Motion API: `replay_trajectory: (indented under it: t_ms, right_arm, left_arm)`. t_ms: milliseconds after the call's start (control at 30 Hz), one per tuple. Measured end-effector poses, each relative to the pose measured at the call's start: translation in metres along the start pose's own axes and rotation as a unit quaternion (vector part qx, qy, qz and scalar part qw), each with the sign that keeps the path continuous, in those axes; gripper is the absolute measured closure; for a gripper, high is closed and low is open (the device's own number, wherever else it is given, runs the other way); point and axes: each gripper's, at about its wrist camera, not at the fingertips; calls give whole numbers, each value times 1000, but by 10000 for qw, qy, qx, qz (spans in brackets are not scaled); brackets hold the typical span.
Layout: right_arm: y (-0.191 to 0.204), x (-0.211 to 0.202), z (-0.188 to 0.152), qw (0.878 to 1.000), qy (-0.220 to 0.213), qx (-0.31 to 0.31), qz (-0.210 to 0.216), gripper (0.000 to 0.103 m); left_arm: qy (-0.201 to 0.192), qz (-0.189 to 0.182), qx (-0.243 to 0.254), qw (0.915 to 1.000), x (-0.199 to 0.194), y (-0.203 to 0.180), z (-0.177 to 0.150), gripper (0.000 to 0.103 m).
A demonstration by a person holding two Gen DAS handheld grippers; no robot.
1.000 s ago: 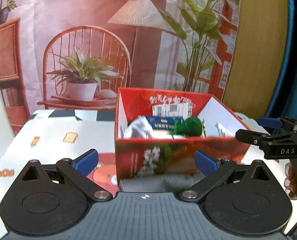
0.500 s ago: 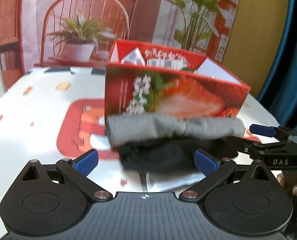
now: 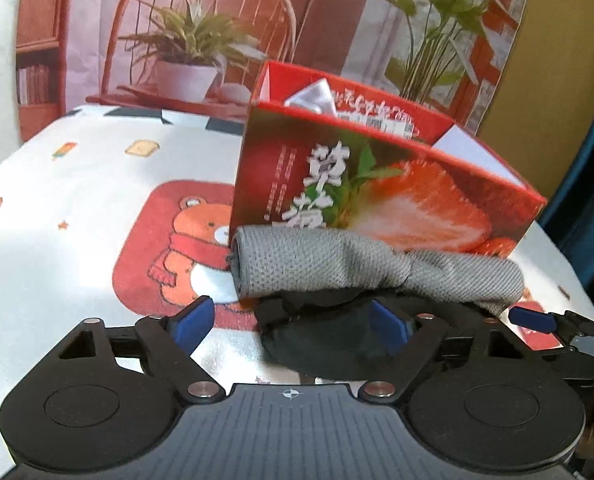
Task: Organize soft objects
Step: 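Move both grippers back down to the black cloth by the box, then close both grippers on the black cloth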
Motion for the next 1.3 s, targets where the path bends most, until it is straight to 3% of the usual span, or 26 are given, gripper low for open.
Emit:
replay_trajectory:
  t_ms: [367,633,1100,1300]
  right_arm:
    - [-12,9,-8,9988,201,368,255,0]
    - [-14,9,-8,9985,194,430,276,0]
    - [-14,9,-7,9983,204,486,261,0]
    - [-15,10,-7,9984,232,440,276,0]
  left_arm:
    - [292,148,-103,9994,14,14,-14,17]
    - [331,215,30,9992,20,13,-17,0]
    - [425,406,138,9982,24,7,-17,0]
    - [696,305,120,9970,27,10,-7,0]
Point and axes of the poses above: each gripper's, at about its wrist camera, not at the fingertips, and x roughly the way its jaws point, y to its left, z to its top, and after that the axes turned 7 degrees about -z, right-handed
